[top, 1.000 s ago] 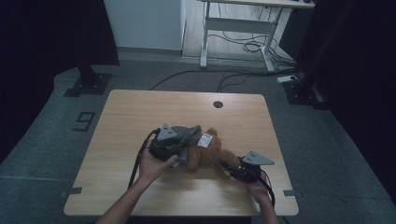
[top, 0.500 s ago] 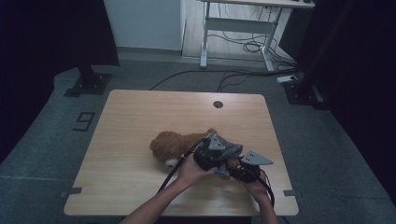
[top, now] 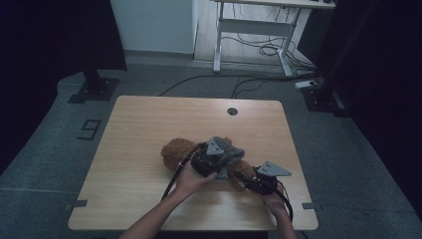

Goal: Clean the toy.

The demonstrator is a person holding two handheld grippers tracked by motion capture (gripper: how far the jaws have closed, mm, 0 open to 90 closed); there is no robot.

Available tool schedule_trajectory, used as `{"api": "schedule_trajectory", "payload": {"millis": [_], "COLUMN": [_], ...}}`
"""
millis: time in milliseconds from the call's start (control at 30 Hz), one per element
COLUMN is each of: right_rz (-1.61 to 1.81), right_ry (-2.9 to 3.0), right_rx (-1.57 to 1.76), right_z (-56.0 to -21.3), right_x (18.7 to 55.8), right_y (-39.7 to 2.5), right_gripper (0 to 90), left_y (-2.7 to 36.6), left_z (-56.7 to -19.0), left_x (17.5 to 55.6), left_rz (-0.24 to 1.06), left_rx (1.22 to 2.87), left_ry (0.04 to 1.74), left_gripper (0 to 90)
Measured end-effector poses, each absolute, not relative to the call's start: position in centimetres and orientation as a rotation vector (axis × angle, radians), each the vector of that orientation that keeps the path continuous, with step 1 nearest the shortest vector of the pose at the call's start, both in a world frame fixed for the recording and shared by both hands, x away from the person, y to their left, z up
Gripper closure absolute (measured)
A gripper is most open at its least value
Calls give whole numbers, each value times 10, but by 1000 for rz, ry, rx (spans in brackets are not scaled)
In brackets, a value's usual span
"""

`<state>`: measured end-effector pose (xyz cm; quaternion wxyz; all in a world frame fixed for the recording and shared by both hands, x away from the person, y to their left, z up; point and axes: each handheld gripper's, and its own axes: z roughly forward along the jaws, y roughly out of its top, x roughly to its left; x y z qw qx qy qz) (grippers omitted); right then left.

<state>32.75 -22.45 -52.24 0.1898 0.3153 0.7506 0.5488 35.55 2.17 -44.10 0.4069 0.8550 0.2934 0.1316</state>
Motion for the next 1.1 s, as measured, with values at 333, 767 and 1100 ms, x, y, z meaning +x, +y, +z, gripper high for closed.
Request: {"api": "schedule_trajectory", "payload": {"millis": [333,767,1100], "right_rz": [1565,1639,1567], "right_ry": [2108,2120,2111], "right_rx": [918,981,854], "right_z": [-525,-529,-520], "right_x": [329,325,319], "right_y": [-228,-241,-234], "right_gripper": [508,470,613], "left_y": [63,64,40], "left_z": [-447,-452,-424], "left_x": [365,361,344], "left_rz": [349,372,372], "left_rx": [2092,2079,2086], "left_ry": [848,854,754], "left_gripper": [787,789,778]}}
